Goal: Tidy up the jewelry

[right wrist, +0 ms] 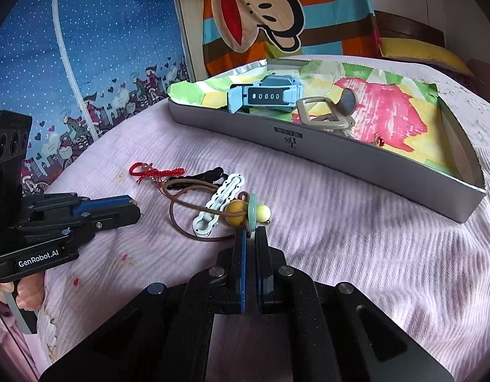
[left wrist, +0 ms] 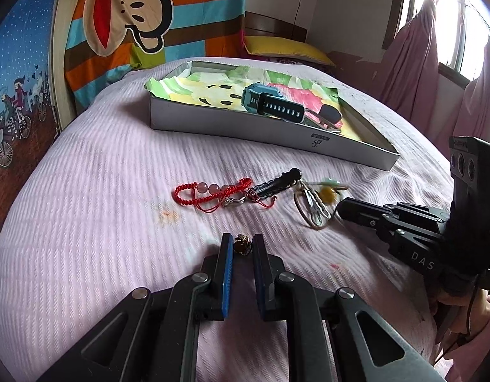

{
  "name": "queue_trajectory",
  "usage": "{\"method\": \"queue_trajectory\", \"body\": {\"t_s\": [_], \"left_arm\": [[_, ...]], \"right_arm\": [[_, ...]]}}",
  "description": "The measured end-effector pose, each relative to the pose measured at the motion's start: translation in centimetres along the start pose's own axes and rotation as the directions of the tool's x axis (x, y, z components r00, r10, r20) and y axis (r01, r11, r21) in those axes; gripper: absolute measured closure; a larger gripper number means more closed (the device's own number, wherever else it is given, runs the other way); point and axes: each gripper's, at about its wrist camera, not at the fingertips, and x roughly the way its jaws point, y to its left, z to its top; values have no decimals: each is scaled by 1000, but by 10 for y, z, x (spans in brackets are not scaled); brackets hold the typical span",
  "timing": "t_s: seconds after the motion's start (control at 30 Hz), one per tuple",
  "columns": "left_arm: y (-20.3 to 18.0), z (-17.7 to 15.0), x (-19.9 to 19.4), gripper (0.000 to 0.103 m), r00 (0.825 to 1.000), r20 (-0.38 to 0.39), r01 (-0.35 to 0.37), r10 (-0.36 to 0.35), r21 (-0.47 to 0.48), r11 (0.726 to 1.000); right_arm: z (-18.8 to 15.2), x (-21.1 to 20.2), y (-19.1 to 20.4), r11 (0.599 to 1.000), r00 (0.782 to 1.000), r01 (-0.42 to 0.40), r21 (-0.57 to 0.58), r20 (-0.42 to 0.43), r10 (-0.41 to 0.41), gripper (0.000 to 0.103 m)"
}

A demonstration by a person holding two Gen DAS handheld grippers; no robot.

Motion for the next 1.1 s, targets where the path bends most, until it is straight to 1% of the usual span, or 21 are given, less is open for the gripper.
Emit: {"method": "queue_trajectory", "body": {"t_s": [0.03,0.07,0.2,0.4,0.5,0.57,0.6,0.63,0.67,0.7,0.87,1.0,1.07,1.1], "left_arm": [[-1,-1,0,91,1000,2,2,-2,1,1000],[-1,-1,-1,91,1000,3,4,-4,3,1000],[-3,-2,-1,91,1000,3,5,-5,8,1000],[-4,-3,0,91,1000,4,2,-2,12,1000],[-4,-3,0,91,1000,4,2,-2,12,1000],[-4,-3,0,91,1000,5,3,-3,11,1000],[-4,-3,0,91,1000,6,4,-4,9,1000],[-3,-3,0,91,1000,7,5,-5,8,1000],[-3,-3,0,91,1000,6,5,-5,8,1000],[-3,-3,0,91,1000,6,5,-5,8,1000],[-3,-3,0,91,1000,6,5,-5,8,1000],[-3,-3,1,91,1000,7,7,-7,8,1000],[-4,-3,0,91,1000,8,9,-9,7,1000],[-4,-3,0,91,1000,10,11,-12,7,1000]], "right_arm": [[-1,-2,-1,1000,1000,1,5,10,-1,99],[-2,-5,-2,1000,1000,1,10,19,-1,103],[-7,-19,-7,999,998,3,39,65,-5,103],[-8,-16,-7,999,999,-3,39,38,2,102],[-3,-17,-12,997,999,-33,71,38,30,102],[0,-20,-18,992,997,-55,115,55,49,95],[2,-20,-22,988,997,-63,138,61,55,85],[5,-19,-24,986,996,-66,152,62,58,70],[6,-17,-25,985,996,-67,156,62,58,66],[9,-14,-25,986,997,-68,155,57,60,65],[18,8,-19,992,999,-31,123,-13,33,65],[20,20,-20,990,998,-33,134,-51,40,66],[20,24,-21,989,997,-39,144,-63,49,69],[20,26,-22,988,996,-44,149,-65,54,74]]}}
